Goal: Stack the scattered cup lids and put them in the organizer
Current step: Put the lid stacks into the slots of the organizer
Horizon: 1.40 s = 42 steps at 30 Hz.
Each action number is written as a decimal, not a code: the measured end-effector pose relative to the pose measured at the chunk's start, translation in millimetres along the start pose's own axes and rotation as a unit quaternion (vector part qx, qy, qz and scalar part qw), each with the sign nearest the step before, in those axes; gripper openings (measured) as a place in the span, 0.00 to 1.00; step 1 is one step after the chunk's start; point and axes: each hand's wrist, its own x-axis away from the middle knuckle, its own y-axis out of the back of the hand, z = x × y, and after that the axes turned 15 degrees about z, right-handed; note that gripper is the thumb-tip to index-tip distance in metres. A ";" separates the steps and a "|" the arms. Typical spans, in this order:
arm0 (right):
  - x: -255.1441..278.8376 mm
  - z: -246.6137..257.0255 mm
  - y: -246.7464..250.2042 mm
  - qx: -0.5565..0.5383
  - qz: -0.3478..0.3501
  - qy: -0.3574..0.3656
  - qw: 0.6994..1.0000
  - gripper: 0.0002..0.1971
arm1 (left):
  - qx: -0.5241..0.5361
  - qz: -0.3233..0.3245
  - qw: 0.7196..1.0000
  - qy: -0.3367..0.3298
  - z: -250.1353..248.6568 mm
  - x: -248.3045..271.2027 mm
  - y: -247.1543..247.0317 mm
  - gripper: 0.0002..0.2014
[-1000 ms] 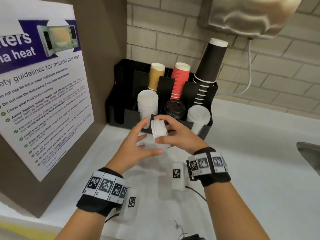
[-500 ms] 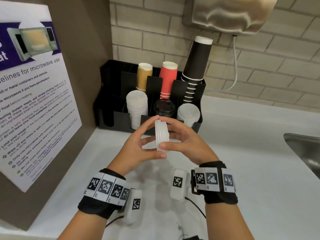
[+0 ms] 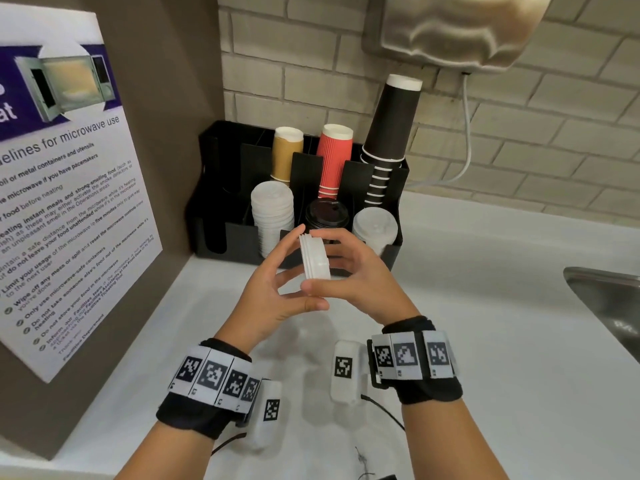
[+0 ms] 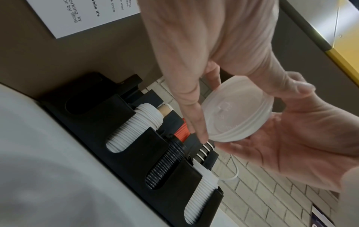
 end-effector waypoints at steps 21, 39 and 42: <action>-67.0 -49.4 140.3 0.392 -0.053 -0.198 0.897 0.40 | -0.132 -0.172 0.973 0.079 -2.8 31.7 41.6 0.19; -95.7 -63.9 108.2 0.519 0.033 -0.359 0.775 0.38 | -0.149 -0.159 0.972 0.089 -3.9 25.3 47.5 0.16; -89.9 -67.5 103.8 0.525 0.016 -0.343 0.779 0.35 | -0.150 -0.151 0.973 0.088 -2.8 20.6 45.9 0.16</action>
